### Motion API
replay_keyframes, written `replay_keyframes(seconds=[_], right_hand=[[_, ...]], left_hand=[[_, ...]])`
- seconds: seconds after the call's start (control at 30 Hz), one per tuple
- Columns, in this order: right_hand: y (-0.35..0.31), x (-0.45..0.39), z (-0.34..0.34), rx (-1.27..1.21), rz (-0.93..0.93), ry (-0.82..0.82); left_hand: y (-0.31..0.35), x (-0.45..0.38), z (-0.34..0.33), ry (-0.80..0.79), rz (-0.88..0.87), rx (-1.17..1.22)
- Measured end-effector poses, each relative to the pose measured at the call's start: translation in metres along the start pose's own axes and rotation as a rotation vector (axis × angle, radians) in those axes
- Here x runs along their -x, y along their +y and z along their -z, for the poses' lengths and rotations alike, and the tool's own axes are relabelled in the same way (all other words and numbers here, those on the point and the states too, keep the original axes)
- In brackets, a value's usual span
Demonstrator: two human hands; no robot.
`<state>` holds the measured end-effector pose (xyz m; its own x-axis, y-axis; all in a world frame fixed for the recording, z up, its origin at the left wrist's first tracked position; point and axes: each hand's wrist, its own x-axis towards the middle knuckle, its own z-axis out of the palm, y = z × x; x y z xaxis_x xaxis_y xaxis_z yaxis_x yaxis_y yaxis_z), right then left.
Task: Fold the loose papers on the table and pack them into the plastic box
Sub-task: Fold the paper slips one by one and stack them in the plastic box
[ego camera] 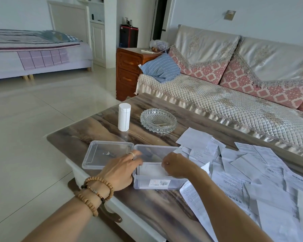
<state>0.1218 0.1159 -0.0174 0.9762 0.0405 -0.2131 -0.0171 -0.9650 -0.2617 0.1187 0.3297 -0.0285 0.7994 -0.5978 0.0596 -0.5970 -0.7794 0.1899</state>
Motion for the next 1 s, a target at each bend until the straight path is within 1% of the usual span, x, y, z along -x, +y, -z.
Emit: replay_keyframes(seconds=[0.03,0.07,0.13,0.17,0.23,0.3,0.33,0.37,0.4,0.47,0.5,0.53,0.57,0.63,0.7,0.8,0.87,0.93,1.0], right_hand=[[-0.002,0.006,0.003,-0.05,0.016,0.032],[-0.003,0.013,0.006,-0.124,0.033,0.115],[-0.002,0.036,0.015,-0.319,0.015,0.344],[0.002,0.05,0.017,-0.416,-0.007,0.442],[0.018,0.081,0.015,-0.508,-0.085,0.575],[0.043,0.112,0.001,-0.487,-0.208,0.622],[0.058,0.128,-0.009,-0.469,-0.279,0.623],[0.075,0.146,-0.021,-0.446,-0.347,0.613],[0.089,0.16,-0.033,-0.405,-0.4,0.591],[0.114,0.189,-0.051,-0.267,-0.481,0.504],[0.122,0.2,-0.058,-0.203,-0.496,0.438],[0.127,0.209,-0.063,-0.165,-0.499,0.36],[0.13,0.216,-0.066,-0.143,-0.488,0.292],[0.136,0.225,-0.07,-0.108,-0.439,0.244],[0.136,0.228,-0.071,-0.085,-0.394,0.258],[0.137,0.225,-0.067,-0.043,-0.392,0.273],[0.139,0.219,-0.063,-0.005,-0.386,0.292],[0.145,0.21,-0.055,0.027,-0.383,0.329],[0.155,0.195,-0.046,0.138,-0.364,0.384]], left_hand=[[0.001,0.001,0.002,-0.014,0.001,-0.006],[0.002,0.002,0.003,-0.027,0.006,-0.02],[0.005,0.006,0.012,0.005,0.036,-0.074],[0.008,0.009,0.018,0.072,0.064,-0.112],[0.022,0.015,0.029,0.319,0.087,-0.158],[0.048,0.021,0.029,0.53,0.014,-0.098],[0.068,0.025,0.023,0.566,-0.033,-0.029],[0.094,0.03,0.013,0.55,-0.055,0.026],[0.118,0.035,0.001,0.471,-0.026,0.081],[0.156,0.035,-0.032,0.252,0.137,0.205],[0.168,0.031,-0.049,0.161,0.204,0.245],[0.174,0.024,-0.061,0.108,0.246,0.296],[0.178,0.015,-0.07,0.077,0.272,0.362],[0.187,-0.002,-0.074,0.029,0.326,0.537],[0.195,-0.015,-0.074,0.046,0.391,0.754],[0.214,-0.022,-0.071,0.192,0.538,1.017],[0.227,-0.019,-0.071,0.276,0.638,1.127],[0.239,-0.014,-0.072,0.318,0.757,1.205],[0.244,-0.013,-0.075,0.36,0.84,1.267]])
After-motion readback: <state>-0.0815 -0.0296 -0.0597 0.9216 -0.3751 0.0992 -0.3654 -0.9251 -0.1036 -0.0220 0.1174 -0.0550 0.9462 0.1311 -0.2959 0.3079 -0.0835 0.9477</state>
